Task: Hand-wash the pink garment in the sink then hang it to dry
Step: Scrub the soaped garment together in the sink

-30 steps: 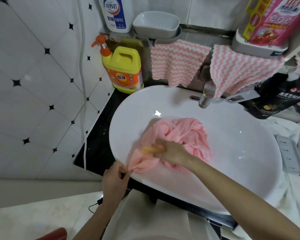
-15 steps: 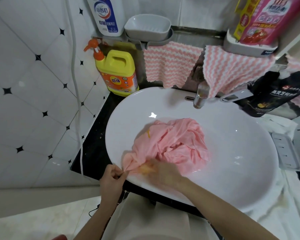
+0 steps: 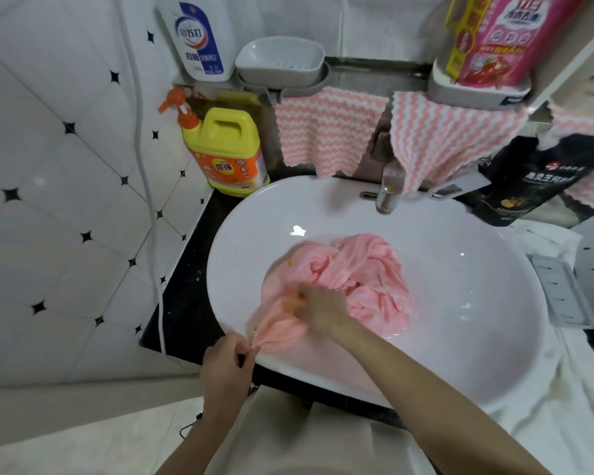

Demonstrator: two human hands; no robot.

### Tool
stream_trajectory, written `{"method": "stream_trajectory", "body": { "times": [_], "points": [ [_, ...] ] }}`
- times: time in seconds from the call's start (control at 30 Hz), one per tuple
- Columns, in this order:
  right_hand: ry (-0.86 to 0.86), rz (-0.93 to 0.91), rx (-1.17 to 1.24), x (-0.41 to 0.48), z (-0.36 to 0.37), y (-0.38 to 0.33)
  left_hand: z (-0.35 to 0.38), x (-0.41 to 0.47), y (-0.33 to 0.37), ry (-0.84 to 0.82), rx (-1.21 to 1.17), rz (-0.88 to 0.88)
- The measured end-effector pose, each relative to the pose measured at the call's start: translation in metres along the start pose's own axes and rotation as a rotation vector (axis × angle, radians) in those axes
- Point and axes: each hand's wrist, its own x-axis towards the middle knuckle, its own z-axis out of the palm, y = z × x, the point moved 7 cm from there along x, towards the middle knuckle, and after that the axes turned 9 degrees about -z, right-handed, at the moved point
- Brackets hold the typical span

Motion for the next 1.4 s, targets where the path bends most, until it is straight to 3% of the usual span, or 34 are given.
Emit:
{"method": "stream_trajectory", "body": {
  "times": [0.1, 0.17, 0.23, 0.37, 0.43, 0.5, 0.6, 0.67, 0.73, 0.83, 0.93, 1.03, 1.13, 1.2, 1.27, 1.33, 1.4],
  "points": [
    [-0.039, -0.04, 0.258, -0.008, -0.016, -0.012, -0.005, -0.002, 0.003, 0.037, 0.009, 0.089],
    [-0.241, -0.121, 0.405, -0.017, 0.0, -0.043, -0.006, -0.005, 0.004, 0.075, 0.049, 0.142],
    [-0.266, -0.159, 0.192, -0.01, 0.022, -0.051, -0.005, -0.006, 0.006, 0.113, 0.095, 0.199],
    [0.024, -0.022, 0.019, 0.003, -0.013, -0.004, 0.002, -0.003, 0.016, 0.088, 0.127, 0.26],
    [0.045, 0.025, 0.111, -0.015, -0.041, 0.025, 0.005, -0.003, 0.017, 0.063, 0.123, 0.24],
    [0.111, 0.127, 0.363, -0.049, -0.069, 0.066, 0.004, -0.003, 0.014, 0.058, 0.117, 0.203],
    [0.474, 0.329, 0.52, -0.108, -0.106, 0.149, -0.003, -0.003, 0.02, 0.081, 0.108, 0.183],
    [0.744, 0.468, 0.501, -0.145, -0.124, 0.21, -0.006, -0.005, 0.031, 0.095, 0.148, 0.184],
    [0.9, 0.65, 0.438, -0.177, -0.137, 0.268, -0.005, -0.003, 0.043, 0.068, 0.174, 0.152],
    [0.895, 0.858, 0.297, -0.204, -0.142, 0.337, -0.003, 0.004, 0.056, 0.049, 0.136, 0.071],
    [0.731, 0.898, 0.244, -0.198, -0.125, 0.379, -0.001, 0.011, 0.075, 0.007, 0.098, 0.1],
    [0.52, 0.859, 0.229, -0.179, -0.105, 0.395, -0.004, 0.016, 0.09, -0.003, 0.048, 0.129],
    [0.508, 0.742, 0.292, -0.174, -0.103, 0.387, -0.009, 0.018, 0.103, -0.005, -0.01, 0.152],
    [0.571, 0.708, 0.243, -0.181, -0.114, 0.374, -0.011, 0.02, 0.111, -0.026, -0.11, 0.159],
    [0.805, 0.652, 0.257, -0.187, -0.132, 0.338, -0.013, 0.024, 0.12, -0.063, -0.217, 0.171],
    [0.99, 0.448, 0.405, -0.179, -0.148, 0.275, -0.012, 0.03, 0.133, -0.152, -0.321, 0.18],
    [0.865, 0.075, 0.645, -0.149, -0.15, 0.194, -0.01, 0.037, 0.15, -0.28, -0.47, 0.158]
  ]
}}
